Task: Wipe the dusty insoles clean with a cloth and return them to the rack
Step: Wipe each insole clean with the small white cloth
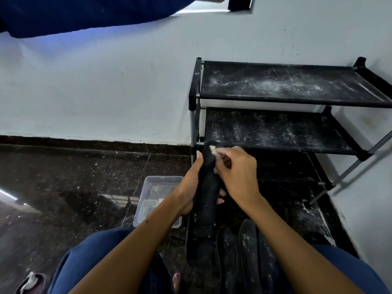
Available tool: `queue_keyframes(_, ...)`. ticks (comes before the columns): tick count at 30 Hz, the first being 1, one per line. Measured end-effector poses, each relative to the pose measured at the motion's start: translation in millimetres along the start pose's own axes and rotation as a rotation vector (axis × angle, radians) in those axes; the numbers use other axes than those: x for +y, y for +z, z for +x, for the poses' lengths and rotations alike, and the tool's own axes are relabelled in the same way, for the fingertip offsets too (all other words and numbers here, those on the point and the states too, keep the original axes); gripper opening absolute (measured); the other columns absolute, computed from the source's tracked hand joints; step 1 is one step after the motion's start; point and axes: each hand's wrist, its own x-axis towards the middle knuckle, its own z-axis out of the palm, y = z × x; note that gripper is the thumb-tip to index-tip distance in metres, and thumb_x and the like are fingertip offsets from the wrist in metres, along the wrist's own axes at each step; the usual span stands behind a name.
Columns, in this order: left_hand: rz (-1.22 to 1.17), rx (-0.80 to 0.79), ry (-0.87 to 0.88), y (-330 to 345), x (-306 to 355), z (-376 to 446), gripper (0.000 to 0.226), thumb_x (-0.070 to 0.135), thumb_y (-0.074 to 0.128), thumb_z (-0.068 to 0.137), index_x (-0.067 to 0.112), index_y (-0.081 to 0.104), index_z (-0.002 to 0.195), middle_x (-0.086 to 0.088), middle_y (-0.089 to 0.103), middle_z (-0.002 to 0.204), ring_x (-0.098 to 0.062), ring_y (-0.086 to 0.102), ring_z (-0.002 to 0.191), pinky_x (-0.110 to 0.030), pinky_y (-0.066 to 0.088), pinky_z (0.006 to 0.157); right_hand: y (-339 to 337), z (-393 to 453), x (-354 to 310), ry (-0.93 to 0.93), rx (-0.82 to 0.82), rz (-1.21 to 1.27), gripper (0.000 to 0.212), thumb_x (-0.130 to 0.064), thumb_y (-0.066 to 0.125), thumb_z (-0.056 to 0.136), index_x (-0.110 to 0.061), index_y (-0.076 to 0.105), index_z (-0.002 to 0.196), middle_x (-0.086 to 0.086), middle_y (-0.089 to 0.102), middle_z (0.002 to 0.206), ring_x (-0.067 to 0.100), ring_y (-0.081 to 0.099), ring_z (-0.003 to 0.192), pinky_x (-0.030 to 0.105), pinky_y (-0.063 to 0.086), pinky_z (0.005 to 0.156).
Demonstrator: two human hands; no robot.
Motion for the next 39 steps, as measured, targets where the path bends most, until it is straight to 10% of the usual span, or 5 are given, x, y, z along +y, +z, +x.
queue_keyframes(12, -0.085, 0.079, 0.036, 0, 1, 3, 0.071, 0.067, 0.027, 0.089, 0.01, 0.07, 0.089, -0.014, 0.068, 0.076, -0.022, 0.065, 0.064, -0.032, 0.057, 0.059, 3, -7, -5, -0.016, -0.075, 0.041, 0.015, -0.006, 0.065, 0.084, -0.011, 0.072, 0.096, 0.001, 0.066, 0.087, 0.007, 0.06, 0.069, 0.007, 0.045, 0.07)
queue_keyframes(19, -0.201, 0.118, 0.028, -3, 4, 6, 0.073, 0.066, 0.028, 0.09, 0.013, 0.078, 0.084, -0.016, 0.07, 0.096, -0.028, 0.066, 0.085, -0.046, 0.054, 0.08, -2, 2, 0, 0.017, -0.078, -0.033, 0.014, -0.007, 0.061, 0.085, -0.009, 0.073, 0.092, 0.007, 0.063, 0.084, 0.02, 0.061, 0.068, 0.038, 0.054, 0.063)
queue_keyframes(29, -0.211, 0.178, 0.034, -10, 6, 7, 0.065, 0.062, 0.029, 0.093, 0.011, 0.071, 0.09, -0.009, 0.074, 0.084, -0.016, 0.072, 0.073, -0.027, 0.059, 0.067, 1, -10, -10, -0.057, -0.136, -0.016, 0.013, -0.01, 0.064, 0.082, -0.01, 0.074, 0.092, 0.006, 0.066, 0.084, 0.019, 0.063, 0.07, 0.034, 0.054, 0.068)
queue_keyframes(39, -0.321, 0.226, 0.054, -15, 11, 8, 0.074, 0.064, 0.031, 0.092, 0.002, 0.066, 0.111, -0.015, 0.07, 0.108, -0.023, 0.068, 0.099, -0.035, 0.051, 0.088, 7, -25, -20, -0.068, -0.233, 0.056, 0.019, -0.01, 0.064, 0.076, -0.013, 0.074, 0.092, 0.005, 0.067, 0.085, 0.022, 0.065, 0.072, 0.037, 0.055, 0.07)
